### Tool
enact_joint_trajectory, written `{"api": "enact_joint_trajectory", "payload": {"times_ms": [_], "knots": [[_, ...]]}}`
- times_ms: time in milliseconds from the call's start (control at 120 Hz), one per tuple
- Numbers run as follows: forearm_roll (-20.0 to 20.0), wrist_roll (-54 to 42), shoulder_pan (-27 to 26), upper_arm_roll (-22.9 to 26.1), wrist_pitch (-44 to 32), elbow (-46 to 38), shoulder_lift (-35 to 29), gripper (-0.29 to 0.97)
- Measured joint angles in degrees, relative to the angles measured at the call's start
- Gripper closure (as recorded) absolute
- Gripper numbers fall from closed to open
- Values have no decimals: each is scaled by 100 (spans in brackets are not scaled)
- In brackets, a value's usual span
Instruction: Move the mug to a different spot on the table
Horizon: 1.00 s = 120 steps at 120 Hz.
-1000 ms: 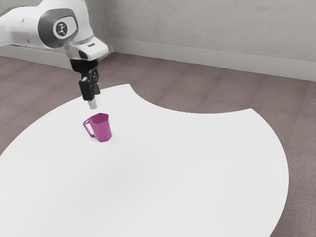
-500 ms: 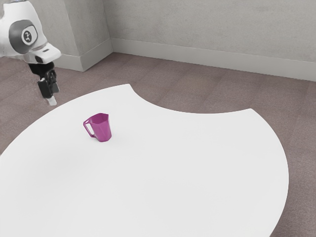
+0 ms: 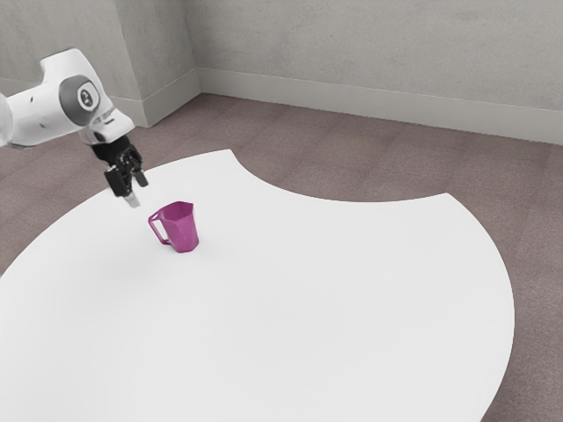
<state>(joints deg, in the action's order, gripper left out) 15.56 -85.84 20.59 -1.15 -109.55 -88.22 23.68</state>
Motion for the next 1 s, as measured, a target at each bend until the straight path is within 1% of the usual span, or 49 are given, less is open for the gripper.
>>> {"api": "enact_joint_trajectory", "payload": {"times_ms": [75,175,467,783,1000], "knots": [[129,-182,11,-1,-81,135,254,0],[262,-375,22,-13,-165,171,430,0],[336,-627,24,-35,-496,208,854,3],[373,-610,59,-28,-818,252,1019,2],[603,-392,79,-33,-895,517,1356,1]]}}
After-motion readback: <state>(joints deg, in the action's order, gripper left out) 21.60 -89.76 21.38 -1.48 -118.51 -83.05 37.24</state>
